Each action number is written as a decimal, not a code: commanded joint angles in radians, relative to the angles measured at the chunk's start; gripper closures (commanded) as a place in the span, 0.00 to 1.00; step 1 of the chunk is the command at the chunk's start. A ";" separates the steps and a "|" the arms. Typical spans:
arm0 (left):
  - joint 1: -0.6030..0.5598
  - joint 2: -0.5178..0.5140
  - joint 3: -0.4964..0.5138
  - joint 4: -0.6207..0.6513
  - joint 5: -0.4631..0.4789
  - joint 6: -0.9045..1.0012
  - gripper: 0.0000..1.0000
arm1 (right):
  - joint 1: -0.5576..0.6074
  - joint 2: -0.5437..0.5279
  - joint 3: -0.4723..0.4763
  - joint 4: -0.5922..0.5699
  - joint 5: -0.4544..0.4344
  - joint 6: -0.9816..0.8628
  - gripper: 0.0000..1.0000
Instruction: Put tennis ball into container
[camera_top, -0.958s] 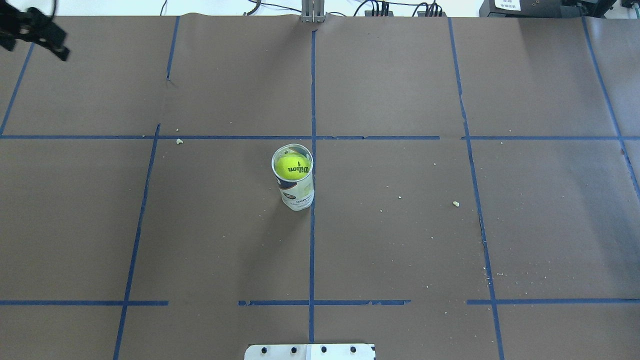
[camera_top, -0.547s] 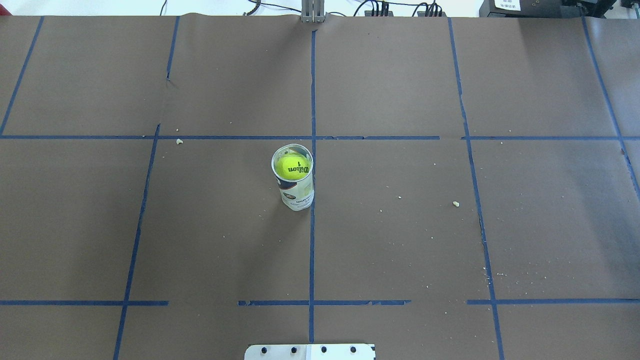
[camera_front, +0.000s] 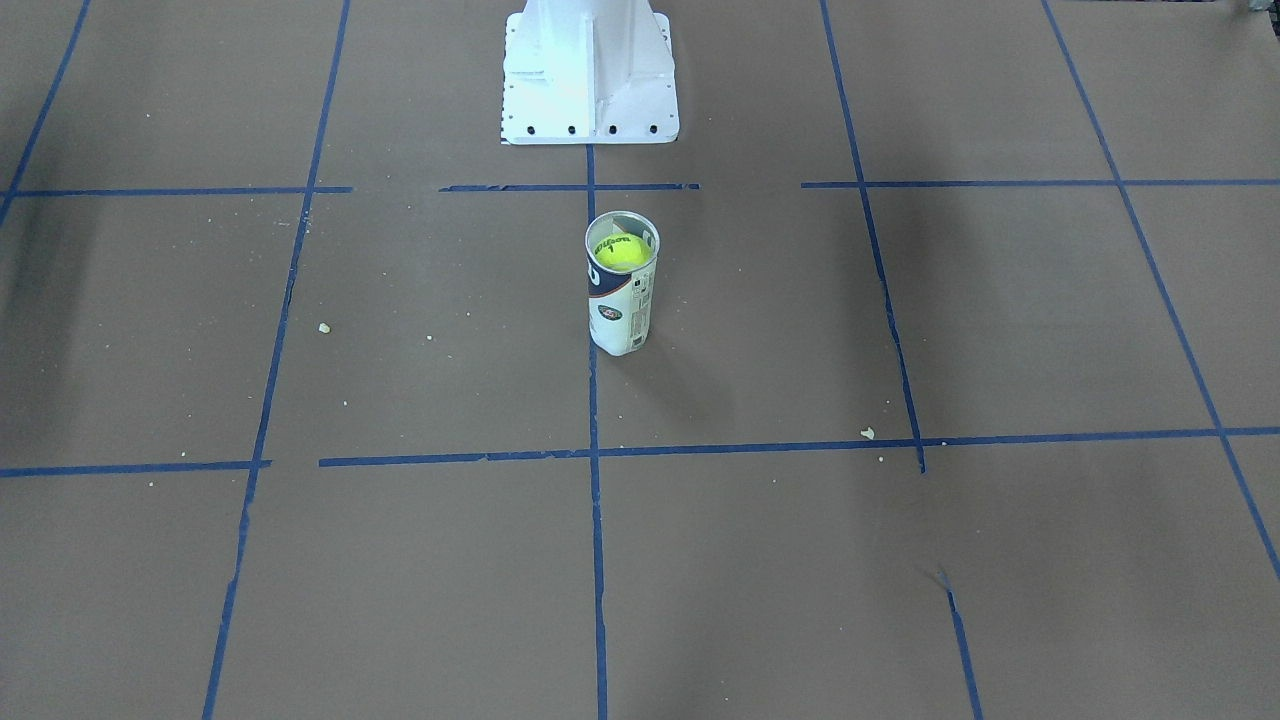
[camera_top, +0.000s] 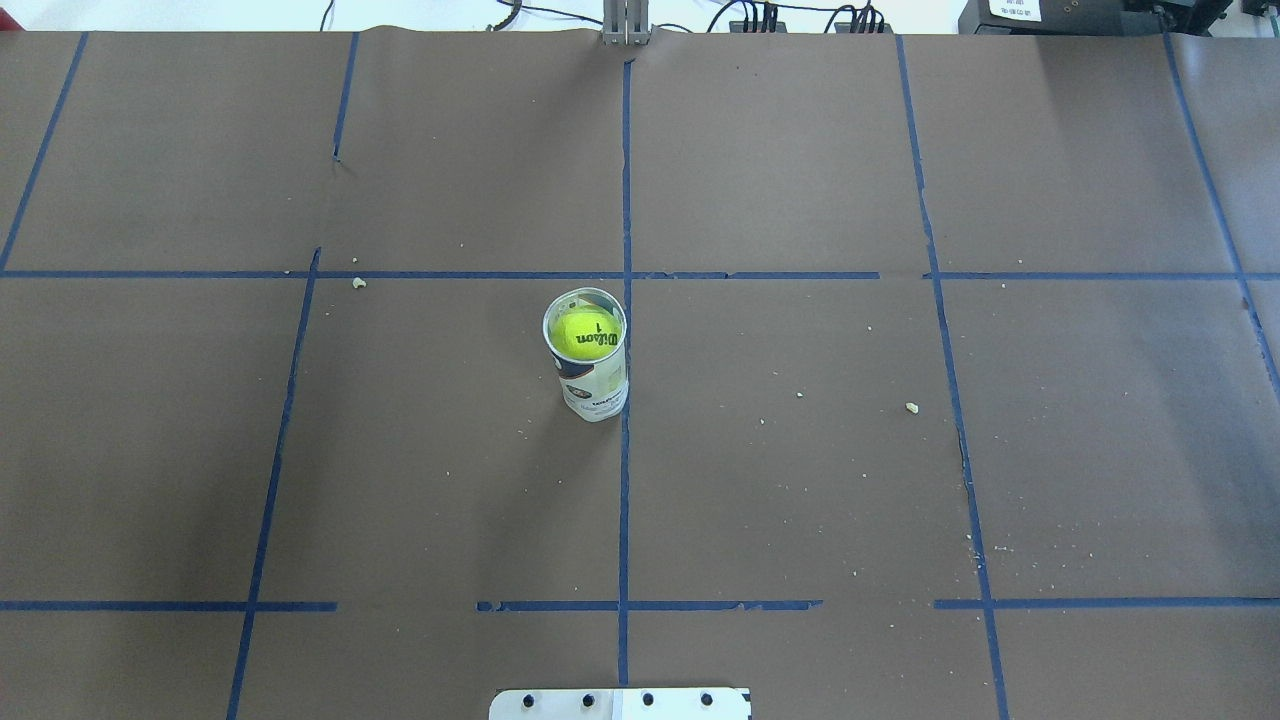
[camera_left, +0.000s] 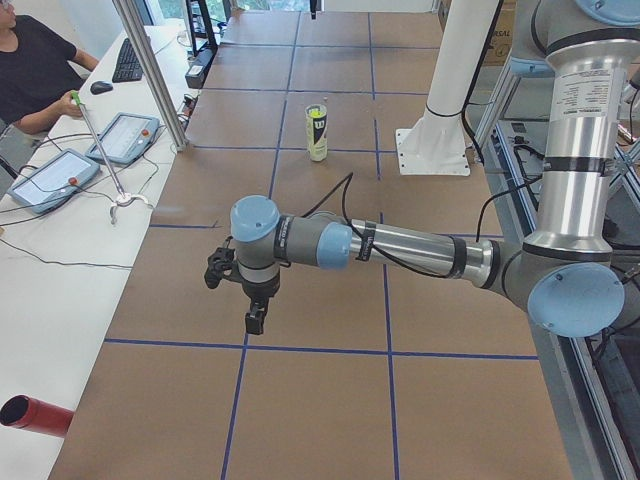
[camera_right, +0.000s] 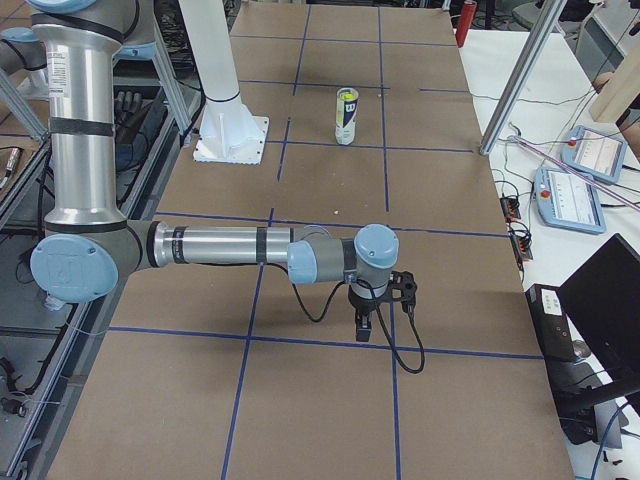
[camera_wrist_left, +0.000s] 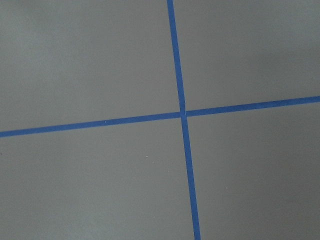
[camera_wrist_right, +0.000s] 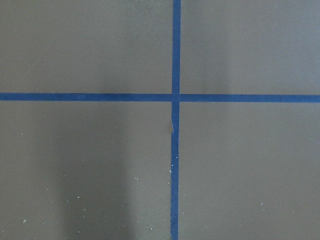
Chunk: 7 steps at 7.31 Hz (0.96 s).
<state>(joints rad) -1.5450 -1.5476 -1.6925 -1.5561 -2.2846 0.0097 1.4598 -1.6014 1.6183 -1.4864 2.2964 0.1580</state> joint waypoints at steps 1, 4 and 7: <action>-0.006 0.009 0.031 0.008 -0.009 -0.004 0.00 | 0.001 0.000 0.000 0.000 0.000 0.000 0.00; -0.020 0.009 0.042 0.037 -0.050 -0.002 0.00 | 0.001 0.000 0.000 0.000 0.000 0.000 0.00; -0.018 0.007 0.043 0.036 -0.050 -0.002 0.00 | 0.001 0.000 0.000 0.000 0.000 0.000 0.00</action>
<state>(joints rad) -1.5636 -1.5399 -1.6502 -1.5204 -2.3337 0.0076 1.4603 -1.6015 1.6183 -1.4864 2.2964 0.1580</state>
